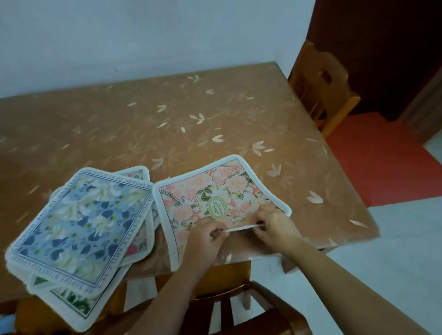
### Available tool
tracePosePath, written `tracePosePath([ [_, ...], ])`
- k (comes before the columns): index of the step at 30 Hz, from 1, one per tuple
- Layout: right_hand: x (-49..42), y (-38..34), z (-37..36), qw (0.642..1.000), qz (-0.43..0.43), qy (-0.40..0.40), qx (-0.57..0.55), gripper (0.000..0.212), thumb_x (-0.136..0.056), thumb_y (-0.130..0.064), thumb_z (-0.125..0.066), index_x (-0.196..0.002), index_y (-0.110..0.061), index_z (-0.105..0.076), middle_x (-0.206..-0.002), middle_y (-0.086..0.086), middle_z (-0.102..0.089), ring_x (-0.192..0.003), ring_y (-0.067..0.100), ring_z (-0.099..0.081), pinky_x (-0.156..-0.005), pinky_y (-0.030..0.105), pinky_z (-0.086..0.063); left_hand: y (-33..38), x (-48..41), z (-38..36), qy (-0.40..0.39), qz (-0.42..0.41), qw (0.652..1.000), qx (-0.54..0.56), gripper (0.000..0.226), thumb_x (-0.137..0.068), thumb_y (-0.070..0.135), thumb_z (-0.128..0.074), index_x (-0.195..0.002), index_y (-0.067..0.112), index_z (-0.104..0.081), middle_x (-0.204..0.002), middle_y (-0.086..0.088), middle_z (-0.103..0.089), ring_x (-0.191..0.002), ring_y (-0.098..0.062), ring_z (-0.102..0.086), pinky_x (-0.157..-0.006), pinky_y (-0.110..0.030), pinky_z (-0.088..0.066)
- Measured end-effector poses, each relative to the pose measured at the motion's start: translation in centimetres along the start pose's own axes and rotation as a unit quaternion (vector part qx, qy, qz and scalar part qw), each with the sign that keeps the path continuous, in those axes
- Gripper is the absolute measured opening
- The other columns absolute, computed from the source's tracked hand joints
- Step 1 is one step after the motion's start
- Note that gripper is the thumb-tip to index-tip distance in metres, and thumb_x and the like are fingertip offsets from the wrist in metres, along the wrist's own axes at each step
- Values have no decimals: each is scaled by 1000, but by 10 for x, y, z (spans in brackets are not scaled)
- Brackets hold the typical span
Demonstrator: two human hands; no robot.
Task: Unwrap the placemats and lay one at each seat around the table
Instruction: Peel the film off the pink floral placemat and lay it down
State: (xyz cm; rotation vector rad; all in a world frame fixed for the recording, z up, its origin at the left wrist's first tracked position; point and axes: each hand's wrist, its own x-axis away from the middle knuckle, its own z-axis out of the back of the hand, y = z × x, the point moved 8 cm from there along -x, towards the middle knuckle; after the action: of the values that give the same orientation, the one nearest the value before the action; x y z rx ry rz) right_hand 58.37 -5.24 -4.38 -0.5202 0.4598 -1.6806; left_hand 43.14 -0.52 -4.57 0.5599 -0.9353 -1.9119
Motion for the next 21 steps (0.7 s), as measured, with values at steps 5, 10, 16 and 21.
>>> tracePosePath([
  [5,-10,41,24,1000,-5,1,-15,2,-77,-4,-60,-76,-3,-60,-87,12,-60,-80,28,-55,-68,39,-48,12,-22,-39,9,15,1000,22,8,-78,4,-68,-83,10,-68,-75,12,-51,-69,-1,-50,-63,-5,-37],
  [10,-14,76,47,1000,6,-4,-24,3,-76,-1,-58,-77,0,-61,-88,13,-61,-82,28,-55,-68,40,-47,36,-37,-69,25,22,999,20,4,-79,8,-68,-82,11,-68,-76,8,-53,-72,-3,-50,-65,-12,-38],
  [16,-24,128,89,999,40,-23,-28,4,-77,-3,-60,-78,-4,-63,-88,11,-62,-83,27,-56,-72,38,-47,76,-60,-115,58,43,997,3,4,-79,10,-68,-83,9,-69,-82,0,-57,-74,-11,-51,-65,-6,-36],
  [21,-33,176,126,996,61,-50,-38,11,-75,-1,-61,-74,-10,-65,-84,4,-62,-80,23,-57,-71,33,-46,113,-81,-158,88,70,993,-15,6,-80,12,-67,-84,8,-69,-82,-3,-57,-75,-13,-48,-65,-5,-32],
])
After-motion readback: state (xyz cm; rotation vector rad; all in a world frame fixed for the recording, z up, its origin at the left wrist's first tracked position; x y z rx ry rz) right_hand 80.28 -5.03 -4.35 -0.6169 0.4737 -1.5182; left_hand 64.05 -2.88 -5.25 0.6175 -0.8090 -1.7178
